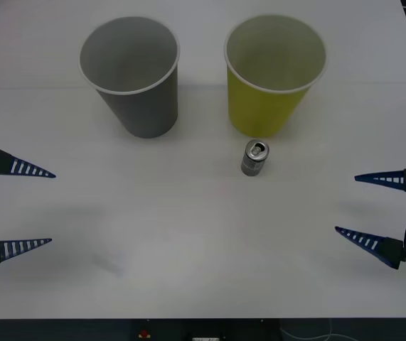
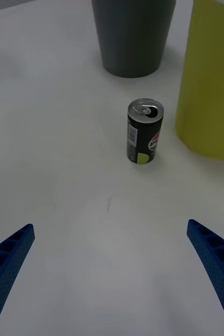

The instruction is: Put the can into the green bin and the plastic bottle into the gray bin

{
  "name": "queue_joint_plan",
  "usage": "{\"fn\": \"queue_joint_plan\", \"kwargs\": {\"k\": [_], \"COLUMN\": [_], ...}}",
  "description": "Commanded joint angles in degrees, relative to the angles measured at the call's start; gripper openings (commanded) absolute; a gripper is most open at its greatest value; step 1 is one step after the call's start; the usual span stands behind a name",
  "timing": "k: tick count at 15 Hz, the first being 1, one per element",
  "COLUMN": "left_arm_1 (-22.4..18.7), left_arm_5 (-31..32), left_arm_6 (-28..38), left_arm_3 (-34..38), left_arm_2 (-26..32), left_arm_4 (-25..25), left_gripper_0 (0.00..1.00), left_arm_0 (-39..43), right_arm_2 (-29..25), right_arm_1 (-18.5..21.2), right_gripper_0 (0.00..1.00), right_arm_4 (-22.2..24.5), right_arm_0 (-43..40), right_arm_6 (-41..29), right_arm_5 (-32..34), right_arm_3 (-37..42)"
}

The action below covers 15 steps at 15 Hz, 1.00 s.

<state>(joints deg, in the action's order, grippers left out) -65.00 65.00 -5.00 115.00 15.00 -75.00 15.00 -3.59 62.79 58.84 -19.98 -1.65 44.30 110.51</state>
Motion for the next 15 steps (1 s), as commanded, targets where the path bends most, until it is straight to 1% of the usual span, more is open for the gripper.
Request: {"fn": "queue_joint_plan", "kwargs": {"k": [1,3,4,6,8,9,10,12,15], "left_arm_1": [0.0,0.0,0.0,0.0,0.0,0.0,0.0,0.0,0.0], "left_arm_5": [0.0,0.0,0.0,0.0,0.0,0.0,0.0,0.0,0.0], "left_arm_6": [0.0,0.0,0.0,0.0,0.0,0.0,0.0,0.0,0.0], "left_arm_3": [0.0,0.0,0.0,0.0,0.0,0.0,0.0,0.0,0.0], "left_arm_2": [0.0,0.0,0.0,0.0,0.0,0.0,0.0,0.0,0.0], "left_arm_4": [0.0,0.0,0.0,0.0,0.0,0.0,0.0,0.0,0.0], "left_gripper_0": [1.0,1.0,1.0,1.0,1.0,1.0,1.0,1.0,1.0], "left_arm_0": [0.0,0.0,0.0,0.0,0.0,0.0,0.0,0.0,0.0], "right_arm_2": [1.5,3.9,5.5,8.2,12.2,13.3,13.9,14.3,15.6], "right_arm_1": [-2.5,-3.4,-3.9,-5.1,-7.0,-8.0,-9.3,-13.0,-17.3], "right_gripper_0": [1.0,1.0,1.0,1.0,1.0,1.0,1.0,1.0,1.0], "right_arm_4": [-1.0,-3.8,-5.9,-10.6,-15.8,-17.1,-17.6,-17.6,-17.5], "right_arm_0": [1.3,2.7,3.6,5.4,8.6,9.8,11.2,14.4,18.6], "right_arm_6": [1.4,2.5,3.3,8.0,13.6,15.9,17.6,19.6,21.0], "right_arm_5": [-0.1,-0.5,-0.6,-0.7,-0.5,-0.3,0.7,4.0,5.6], "right_arm_3": [-2.2,-4.2,-5.4,-8.6,-13.1,-15.0,-17.3,-23.1,-28.9]}}
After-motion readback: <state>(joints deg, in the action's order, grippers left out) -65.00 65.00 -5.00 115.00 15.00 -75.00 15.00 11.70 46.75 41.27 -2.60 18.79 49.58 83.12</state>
